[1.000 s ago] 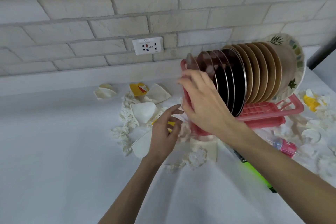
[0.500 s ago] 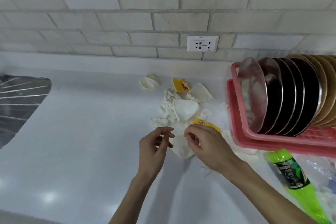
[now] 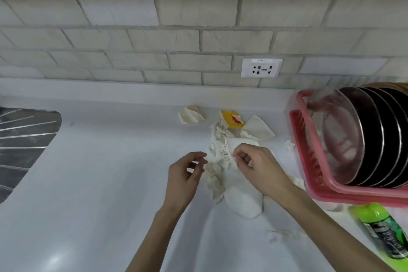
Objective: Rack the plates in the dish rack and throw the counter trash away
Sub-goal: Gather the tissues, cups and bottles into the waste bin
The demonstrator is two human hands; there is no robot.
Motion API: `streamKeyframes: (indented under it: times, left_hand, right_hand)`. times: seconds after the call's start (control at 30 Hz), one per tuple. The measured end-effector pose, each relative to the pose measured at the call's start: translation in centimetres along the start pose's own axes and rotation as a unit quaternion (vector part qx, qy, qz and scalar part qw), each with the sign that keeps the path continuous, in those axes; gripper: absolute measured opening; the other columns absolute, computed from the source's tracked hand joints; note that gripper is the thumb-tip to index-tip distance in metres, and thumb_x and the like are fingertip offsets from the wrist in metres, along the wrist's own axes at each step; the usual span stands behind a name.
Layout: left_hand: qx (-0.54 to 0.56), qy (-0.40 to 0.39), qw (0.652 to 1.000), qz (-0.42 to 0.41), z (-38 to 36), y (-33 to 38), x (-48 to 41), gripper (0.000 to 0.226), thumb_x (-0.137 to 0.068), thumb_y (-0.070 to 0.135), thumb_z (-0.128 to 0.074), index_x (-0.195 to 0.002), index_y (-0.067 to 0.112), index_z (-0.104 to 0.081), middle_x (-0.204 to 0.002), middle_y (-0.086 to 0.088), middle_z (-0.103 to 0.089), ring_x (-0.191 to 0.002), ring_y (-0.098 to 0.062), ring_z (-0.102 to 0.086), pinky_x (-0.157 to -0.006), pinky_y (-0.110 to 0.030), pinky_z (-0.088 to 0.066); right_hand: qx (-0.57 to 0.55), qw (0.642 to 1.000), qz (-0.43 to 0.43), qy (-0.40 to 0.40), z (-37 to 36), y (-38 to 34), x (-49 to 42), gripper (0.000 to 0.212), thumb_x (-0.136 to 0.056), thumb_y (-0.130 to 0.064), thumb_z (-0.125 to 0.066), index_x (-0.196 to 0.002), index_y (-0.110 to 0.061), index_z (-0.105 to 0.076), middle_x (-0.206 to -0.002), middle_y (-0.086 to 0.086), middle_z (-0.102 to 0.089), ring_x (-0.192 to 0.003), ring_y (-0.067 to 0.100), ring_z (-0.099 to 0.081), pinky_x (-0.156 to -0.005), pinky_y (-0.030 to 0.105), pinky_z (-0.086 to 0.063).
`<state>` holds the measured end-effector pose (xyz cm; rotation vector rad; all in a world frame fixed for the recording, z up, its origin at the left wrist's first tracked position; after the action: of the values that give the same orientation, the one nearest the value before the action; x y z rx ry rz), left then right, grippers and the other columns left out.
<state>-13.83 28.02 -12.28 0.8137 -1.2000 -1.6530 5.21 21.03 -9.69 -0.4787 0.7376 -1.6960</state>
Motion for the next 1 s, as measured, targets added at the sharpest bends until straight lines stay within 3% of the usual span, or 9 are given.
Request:
streamKeyframes:
  times: [0.17,0.3,0.4,0.6,0.73,0.87,1.0]
  left_hand:
    - [-0.053,-0.017,0.998,-0.025,0.2,-1.8,-5.3,0.026,-0.094,0.008,-0.059,-0.113,0.025,-0.068,-0.107,0.014,-0.069,-0.095,-0.005,-0.063,-0.065,-0.017,-0.049]
    - [-0.177,-0.045,0.981,-0.071,-0.6,-3.2,-9.9,0.037,-0.093,0.016,-0.062,-0.129,0.023,-0.060,-0.133,0.008,-0.058,-0.120,-0.016,-0.051,-0.086,-0.025,-0.040]
    - [-0.277,-0.048,0.954,-0.102,-0.8,-3.7,-14.2,0.046,-0.089,0.020,-0.065,-0.134,0.018,-0.056,-0.143,-0.003,-0.050,-0.126,-0.029,-0.045,-0.094,-0.035,-0.042]
    - [-0.412,-0.073,0.905,-0.072,-1.7,-5.2,-21.6,0.066,-0.084,0.031,-0.069,-0.145,0.023,-0.043,-0.159,-0.003,-0.025,-0.146,-0.030,-0.018,-0.111,-0.048,-0.030]
    - [-0.409,-0.125,0.904,-0.017,-2.5,-6.5,-23.4,0.064,-0.082,0.039,-0.073,-0.136,0.018,-0.047,-0.150,-0.004,-0.034,-0.135,-0.036,-0.032,-0.101,-0.049,-0.041]
    - [-0.411,-0.122,0.904,-0.002,-2.3,-6.2,-23.1,0.061,-0.078,0.039,-0.075,-0.129,0.014,-0.052,-0.139,-0.005,-0.043,-0.122,-0.035,-0.040,-0.086,-0.041,-0.045]
    - [-0.378,-0.100,0.920,0.010,-2.0,-5.4,-21.4,0.057,-0.077,0.033,-0.073,-0.127,0.015,-0.052,-0.138,-0.001,-0.042,-0.124,-0.031,-0.038,-0.079,-0.035,-0.042]
  right_hand:
    - [0.008,1.000,-0.008,0.020,0.4,0.4,-4.1,0.010,-0.089,-0.014,-0.055,-0.093,-0.020,-0.063,-0.081,-0.010,-0.063,-0.076,0.011,-0.061,-0.072,0.037,-0.053]
    - [0.031,0.999,-0.025,0.026,0.2,1.7,-7.3,0.011,-0.085,-0.015,-0.055,-0.088,-0.026,-0.059,-0.084,-0.008,-0.064,-0.079,0.013,-0.061,-0.075,0.039,-0.053]
    - [0.047,0.998,-0.046,0.008,-0.3,2.6,-9.1,0.007,-0.080,-0.025,-0.051,-0.084,-0.026,-0.057,-0.084,-0.006,-0.064,-0.079,0.016,-0.061,-0.075,0.043,-0.053]
    - [0.062,0.996,-0.063,-0.011,-1.3,4.2,-10.6,0.003,-0.082,-0.022,-0.053,-0.082,-0.021,-0.056,-0.086,-0.004,-0.063,-0.080,0.017,-0.060,-0.076,0.044,-0.053]
    - [0.069,0.994,-0.081,0.004,-0.5,5.3,-10.5,0.007,-0.084,-0.018,-0.057,-0.087,-0.014,-0.059,-0.089,0.000,-0.063,-0.083,0.020,-0.060,-0.079,0.042,-0.051]
    - [0.111,0.985,-0.130,0.027,1.0,7.4,-10.2,0.021,-0.084,-0.015,-0.059,-0.105,-0.015,-0.058,-0.109,0.004,-0.058,-0.106,0.024,-0.053,-0.087,0.037,-0.045]
    - [0.198,0.959,-0.201,0.007,1.5,9.4,-10.3,0.038,-0.084,-0.029,-0.066,-0.115,-0.013,-0.051,-0.127,0.009,-0.041,-0.117,0.029,-0.041,-0.088,0.037,-0.040]
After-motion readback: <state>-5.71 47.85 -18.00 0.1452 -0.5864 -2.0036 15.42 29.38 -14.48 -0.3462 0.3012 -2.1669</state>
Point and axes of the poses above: each hand's wrist, its own x-axis away from the middle knuckle, its own z-axis out of the back of the hand, y = z × x, the point moved 6 cm from there along -x, towards the middle knuckle
